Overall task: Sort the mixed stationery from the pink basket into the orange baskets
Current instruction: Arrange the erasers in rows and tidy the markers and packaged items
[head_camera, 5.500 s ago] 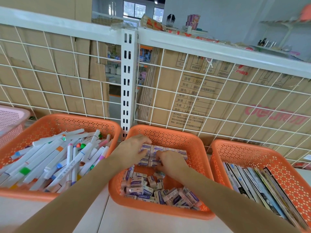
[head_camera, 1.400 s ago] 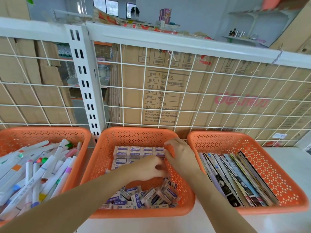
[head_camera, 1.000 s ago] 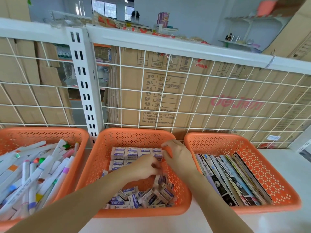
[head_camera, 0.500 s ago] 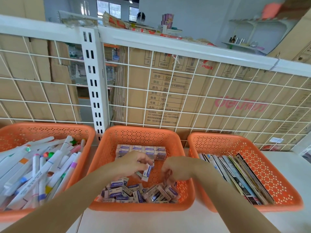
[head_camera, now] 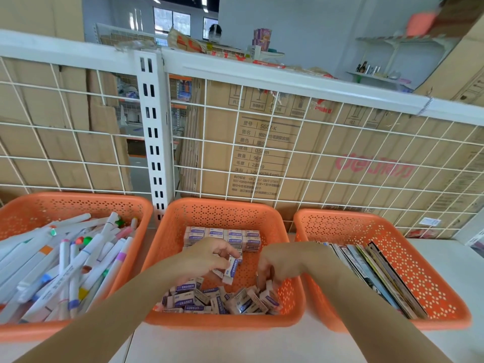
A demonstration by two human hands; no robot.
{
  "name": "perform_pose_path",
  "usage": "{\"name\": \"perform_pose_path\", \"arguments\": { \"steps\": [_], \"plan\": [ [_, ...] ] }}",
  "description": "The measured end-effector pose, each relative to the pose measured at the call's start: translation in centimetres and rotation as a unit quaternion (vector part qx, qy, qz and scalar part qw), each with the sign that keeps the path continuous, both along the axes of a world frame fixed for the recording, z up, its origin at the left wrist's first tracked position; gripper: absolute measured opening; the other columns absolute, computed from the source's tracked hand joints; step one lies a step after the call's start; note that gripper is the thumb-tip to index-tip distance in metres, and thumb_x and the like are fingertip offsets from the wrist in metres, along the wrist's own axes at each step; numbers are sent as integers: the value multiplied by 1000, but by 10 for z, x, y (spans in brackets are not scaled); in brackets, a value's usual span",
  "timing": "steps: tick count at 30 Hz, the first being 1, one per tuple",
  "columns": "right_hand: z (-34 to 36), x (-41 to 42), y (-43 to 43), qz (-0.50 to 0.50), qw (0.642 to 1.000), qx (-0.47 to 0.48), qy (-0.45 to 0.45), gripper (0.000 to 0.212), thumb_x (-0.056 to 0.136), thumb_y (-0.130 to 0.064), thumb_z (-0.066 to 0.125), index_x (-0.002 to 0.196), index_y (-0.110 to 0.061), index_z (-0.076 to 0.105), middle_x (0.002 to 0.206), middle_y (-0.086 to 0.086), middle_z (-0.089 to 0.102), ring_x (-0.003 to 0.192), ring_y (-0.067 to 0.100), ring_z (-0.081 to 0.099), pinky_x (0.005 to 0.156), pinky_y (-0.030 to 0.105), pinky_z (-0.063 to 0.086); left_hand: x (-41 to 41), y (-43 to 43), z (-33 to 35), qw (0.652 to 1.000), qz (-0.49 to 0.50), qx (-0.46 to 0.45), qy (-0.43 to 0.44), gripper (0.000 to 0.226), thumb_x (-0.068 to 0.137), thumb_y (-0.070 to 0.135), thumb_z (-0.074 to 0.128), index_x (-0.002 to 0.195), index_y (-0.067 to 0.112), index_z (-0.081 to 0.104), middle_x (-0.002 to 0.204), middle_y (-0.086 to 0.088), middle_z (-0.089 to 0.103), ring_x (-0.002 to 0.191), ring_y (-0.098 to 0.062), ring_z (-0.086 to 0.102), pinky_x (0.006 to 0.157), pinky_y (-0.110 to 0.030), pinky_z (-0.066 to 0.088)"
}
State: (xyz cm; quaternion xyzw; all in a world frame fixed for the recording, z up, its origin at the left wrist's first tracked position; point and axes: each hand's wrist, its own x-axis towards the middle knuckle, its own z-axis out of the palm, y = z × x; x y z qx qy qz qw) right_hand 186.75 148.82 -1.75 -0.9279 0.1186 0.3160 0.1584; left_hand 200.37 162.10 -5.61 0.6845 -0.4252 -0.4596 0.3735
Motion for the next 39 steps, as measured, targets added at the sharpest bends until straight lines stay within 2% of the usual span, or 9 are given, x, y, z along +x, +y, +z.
{"name": "perform_pose_path", "arguments": {
  "steps": [2, 4, 6, 13, 19, 25, 29, 32, 39],
  "plan": [
    [0, 0, 0, -17, 1000, 3, -17, 30, 83, -6, 66, 113, -7, 67, 105, 9, 66, 99, 25, 57, 78, 27, 43, 0, 1, 1, 1000, 1, 0, 2, 27, 90, -1, 51, 111, 13, 62, 103, -6, 49, 87, -16, 57, 70, -27, 58],
    [2, -2, -1, -46, 997, 34, -45, 27, 85, -7, 65, 111, -4, 67, 96, 7, 68, 86, 19, 58, 73, 22, 44, -1, 3, 4, 1000, 1, -2, 5, 26, 91, 0, 52, 109, 15, 62, 110, -13, 49, 95, -23, 59, 72, -29, 58],
    [4, -4, -2, -90, 989, 76, -94, 22, 88, -9, 62, 109, -1, 66, 99, 13, 69, 76, 12, 58, 66, 17, 46, -1, 4, 6, 1000, 4, -9, 16, 25, 90, 0, 53, 108, 15, 62, 116, -15, 49, 101, -28, 59, 73, -32, 58],
    [9, -11, 2, -261, 904, 234, -244, 20, 93, -3, 54, 111, 4, 58, 77, 5, 62, 53, 1, 61, 48, 15, 48, -6, -2, 6, 993, 49, -66, 90, 25, 86, -3, 60, 104, 15, 61, 100, -8, 61, 82, -18, 67, 73, -33, 58],
    [6, -9, 7, -320, 855, 282, -295, 22, 92, -1, 55, 113, 4, 59, 79, 10, 64, 56, 4, 61, 53, 16, 51, -11, -7, 10, 981, 106, -110, 118, 21, 83, -3, 64, 100, 9, 60, 97, -11, 63, 72, -15, 69, 63, -27, 57],
    [10, -9, 8, -347, 842, 296, -287, 22, 92, 1, 53, 113, 5, 60, 77, 6, 64, 57, 3, 61, 57, 15, 53, -12, -8, 8, 973, 146, -130, 119, 19, 85, -3, 62, 103, 3, 60, 96, -12, 64, 74, -14, 67, 58, -23, 55],
    [9, -7, 11, -369, 833, 316, -264, 26, 92, 2, 53, 116, 9, 57, 82, 11, 65, 62, 6, 64, 58, 17, 53, -11, -10, 7, 971, 150, -161, 94, 15, 85, -4, 61, 94, 7, 61, 93, -9, 66, 74, -14, 67, 64, -29, 58],
    [7, -7, 11, -383, 819, 333, -269, 26, 92, 0, 55, 117, 8, 57, 87, 14, 65, 67, 11, 66, 60, 17, 55, -9, -11, 6, 971, 146, -172, 75, 14, 85, -4, 61, 91, 9, 63, 91, -8, 69, 73, -12, 67, 64, -25, 57],
    [3, -4, 12, -413, 787, 339, -310, 18, 91, -12, 59, 100, 3, 63, 82, 10, 69, 63, 10, 67, 58, 18, 55, -7, -14, 2, 965, 147, -218, -16, 14, 85, 1, 64, 95, 7, 70, 92, -9, 71, 81, -17, 67, 68, -23, 55]
  ]
}}
